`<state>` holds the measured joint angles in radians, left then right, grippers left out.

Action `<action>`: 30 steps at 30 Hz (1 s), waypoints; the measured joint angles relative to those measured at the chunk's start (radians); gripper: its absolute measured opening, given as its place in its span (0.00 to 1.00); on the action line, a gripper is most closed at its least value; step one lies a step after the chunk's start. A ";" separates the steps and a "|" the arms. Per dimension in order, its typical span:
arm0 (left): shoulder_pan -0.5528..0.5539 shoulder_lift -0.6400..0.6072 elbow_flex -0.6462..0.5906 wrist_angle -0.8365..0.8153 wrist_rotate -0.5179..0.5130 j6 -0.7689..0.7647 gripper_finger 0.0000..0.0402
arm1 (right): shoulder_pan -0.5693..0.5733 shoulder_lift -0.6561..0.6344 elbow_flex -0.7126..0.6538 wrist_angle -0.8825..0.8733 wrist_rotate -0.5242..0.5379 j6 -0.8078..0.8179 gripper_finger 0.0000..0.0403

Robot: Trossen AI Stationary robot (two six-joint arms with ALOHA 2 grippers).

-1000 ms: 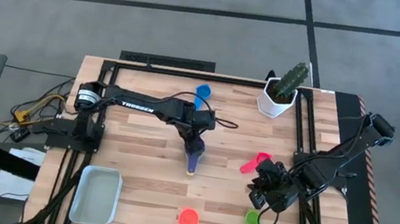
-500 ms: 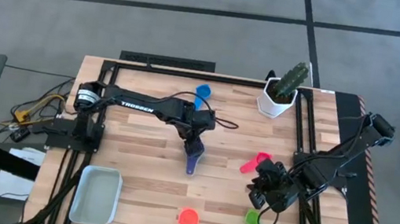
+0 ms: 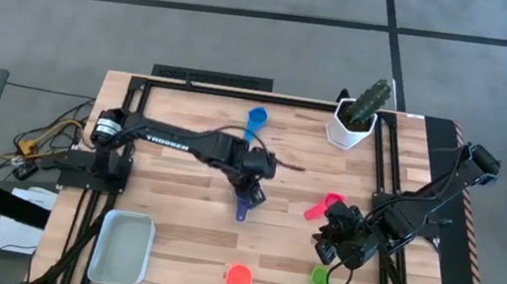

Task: Nest measuring cups in basket
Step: Stack the orange measuring cup on top of the dark blue measuring cup

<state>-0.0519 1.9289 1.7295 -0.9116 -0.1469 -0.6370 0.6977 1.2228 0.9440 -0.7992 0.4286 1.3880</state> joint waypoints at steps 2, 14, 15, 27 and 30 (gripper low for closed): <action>-0.047 -0.005 0.023 -0.021 -0.056 -0.036 0.29 | -0.003 0.001 0.000 0.000 0.000 0.000 0.45; -0.293 -0.017 0.033 -0.026 -0.134 -0.339 0.29 | -0.026 0.003 0.000 0.323 -0.003 -0.427 0.50; -0.314 -0.017 0.033 -0.026 -0.147 -0.373 0.29 | -0.032 0.004 0.000 0.361 -0.004 -0.457 0.50; -0.572 -0.017 0.033 -0.055 -0.340 -0.835 0.29 | -0.134 0.089 0.002 0.517 -0.079 -0.452 0.33; -0.627 -0.017 0.033 -0.102 -0.389 -0.908 0.29 | -0.144 0.157 -0.003 0.537 -0.161 -0.435 0.31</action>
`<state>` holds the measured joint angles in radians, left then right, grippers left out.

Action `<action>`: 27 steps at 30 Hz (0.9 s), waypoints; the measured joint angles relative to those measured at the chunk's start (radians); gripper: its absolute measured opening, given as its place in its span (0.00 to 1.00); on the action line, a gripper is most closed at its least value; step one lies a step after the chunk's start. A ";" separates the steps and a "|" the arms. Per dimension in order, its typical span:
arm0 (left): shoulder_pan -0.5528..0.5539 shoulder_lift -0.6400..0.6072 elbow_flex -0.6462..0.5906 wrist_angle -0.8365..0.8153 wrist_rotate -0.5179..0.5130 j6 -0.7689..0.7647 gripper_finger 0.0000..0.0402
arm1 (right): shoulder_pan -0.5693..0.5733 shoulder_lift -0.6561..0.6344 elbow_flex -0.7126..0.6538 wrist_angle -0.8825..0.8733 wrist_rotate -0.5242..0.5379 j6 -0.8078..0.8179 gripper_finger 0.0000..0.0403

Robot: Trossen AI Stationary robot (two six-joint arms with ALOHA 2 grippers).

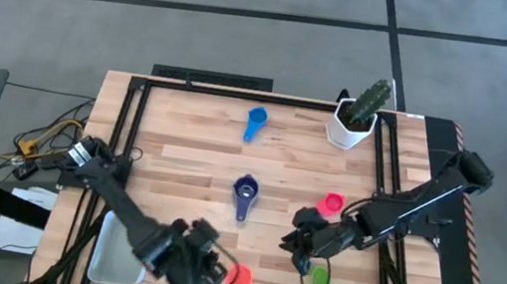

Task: Nest measuring cups in basket
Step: Stack the orange measuring cup on top of the dark blue measuring cup

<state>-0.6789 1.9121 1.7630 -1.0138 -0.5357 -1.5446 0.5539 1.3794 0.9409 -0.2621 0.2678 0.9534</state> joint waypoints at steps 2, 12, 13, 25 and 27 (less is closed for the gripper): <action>-0.029 0.000 0.000 -0.054 -0.027 -0.067 0.29 | 0.003 0.043 0.004 0.080 -0.024 0.028 0.31; -0.090 0.000 0.000 -0.330 0.058 -0.164 0.29 | 0.035 0.190 0.004 0.216 -0.035 0.188 0.45; -0.095 -0.001 0.000 -0.344 0.072 -0.158 0.29 | 0.038 0.204 0.004 0.231 -0.035 0.208 0.46; -0.201 -0.008 0.000 -0.405 0.083 -0.175 0.29 | 0.070 0.434 0.247 0.033 -0.034 0.204 0.49; -0.219 -0.008 0.000 -0.428 0.086 -0.200 0.29 | 0.070 0.471 0.311 -0.043 -0.032 0.156 0.49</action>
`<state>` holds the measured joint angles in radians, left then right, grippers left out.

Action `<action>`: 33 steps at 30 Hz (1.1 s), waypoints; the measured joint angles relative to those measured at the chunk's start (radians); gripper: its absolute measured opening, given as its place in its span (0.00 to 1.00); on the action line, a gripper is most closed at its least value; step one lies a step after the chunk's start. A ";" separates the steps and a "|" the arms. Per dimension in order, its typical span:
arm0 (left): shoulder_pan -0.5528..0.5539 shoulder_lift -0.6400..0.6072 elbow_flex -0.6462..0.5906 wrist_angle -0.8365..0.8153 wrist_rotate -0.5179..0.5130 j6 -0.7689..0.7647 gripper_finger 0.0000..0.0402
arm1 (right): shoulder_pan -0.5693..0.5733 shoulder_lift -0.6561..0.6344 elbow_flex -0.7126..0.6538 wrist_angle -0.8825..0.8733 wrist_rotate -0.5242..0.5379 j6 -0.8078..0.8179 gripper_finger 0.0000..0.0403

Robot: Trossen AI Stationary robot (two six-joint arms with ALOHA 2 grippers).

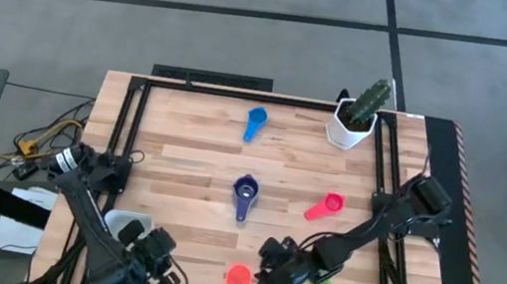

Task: Nest measuring cups in basket
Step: Stack the orange measuring cup on top of the dark blue measuring cup

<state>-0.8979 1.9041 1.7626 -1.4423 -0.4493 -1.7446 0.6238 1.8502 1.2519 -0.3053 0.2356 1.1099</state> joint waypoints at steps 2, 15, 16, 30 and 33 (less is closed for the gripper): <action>-0.013 -0.002 0.000 -0.010 0.001 -0.011 0.29 | 0.000 0.037 0.064 -0.038 0.001 -0.050 0.49; -0.030 -0.015 0.007 0.002 0.044 -0.032 0.29 | 0.004 0.201 0.313 -0.248 0.007 -0.150 0.50; -0.030 -0.016 0.010 0.002 0.044 -0.032 0.29 | 0.003 0.207 0.313 -0.253 0.009 -0.144 0.50; 0.003 -0.016 0.033 0.001 -0.016 0.110 0.29 | -0.025 0.241 0.313 -0.332 0.041 -0.150 0.50; 0.020 -0.016 0.033 0.001 -0.004 0.151 0.29 | -0.034 0.242 0.312 -0.334 0.037 -0.150 0.50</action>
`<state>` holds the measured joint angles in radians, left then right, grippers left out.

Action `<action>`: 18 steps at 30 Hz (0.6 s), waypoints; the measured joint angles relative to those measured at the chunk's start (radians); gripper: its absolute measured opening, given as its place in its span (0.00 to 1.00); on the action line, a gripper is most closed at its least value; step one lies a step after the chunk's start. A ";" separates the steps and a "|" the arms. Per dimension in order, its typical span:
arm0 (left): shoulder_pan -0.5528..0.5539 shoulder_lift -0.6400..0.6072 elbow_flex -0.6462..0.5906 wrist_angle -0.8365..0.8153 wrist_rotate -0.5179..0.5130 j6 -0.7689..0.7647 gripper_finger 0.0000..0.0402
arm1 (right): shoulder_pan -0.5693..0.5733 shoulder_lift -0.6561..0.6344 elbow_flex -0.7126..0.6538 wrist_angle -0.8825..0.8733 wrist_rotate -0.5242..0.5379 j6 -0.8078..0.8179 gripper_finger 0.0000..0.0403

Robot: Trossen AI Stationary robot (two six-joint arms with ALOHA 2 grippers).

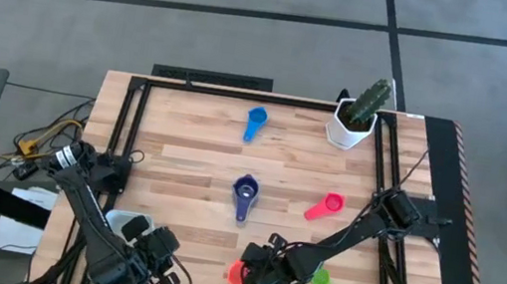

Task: Nest measuring cups in basket
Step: Stack the orange measuring cup on top of the dark blue measuring cup

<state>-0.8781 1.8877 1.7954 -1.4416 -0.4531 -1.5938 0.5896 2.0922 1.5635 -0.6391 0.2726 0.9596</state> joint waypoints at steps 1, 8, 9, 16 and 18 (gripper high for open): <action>0.005 0.000 0.000 0.000 0.001 0.011 0.29 | -0.003 0.000 0.001 0.002 0.000 0.000 0.51; 0.029 0.000 0.000 -0.001 0.003 0.057 0.29 | -0.016 -0.001 0.001 -0.027 -0.006 -0.005 0.50; 0.032 0.000 0.000 -0.001 0.003 0.057 0.29 | -0.016 -0.001 0.001 -0.030 -0.005 -0.009 0.50; 0.032 0.000 0.000 -0.012 0.003 0.056 0.29 | -0.029 0.003 0.001 -0.021 -0.052 -0.083 0.47; 0.032 0.000 0.000 -0.012 0.002 0.049 0.29 | -0.038 0.014 0.001 -0.008 -0.067 -0.104 0.47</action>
<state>-0.8459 1.8877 1.7958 -1.4532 -0.4506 -1.5443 0.5518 2.1067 1.5642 -0.6475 0.2051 0.8551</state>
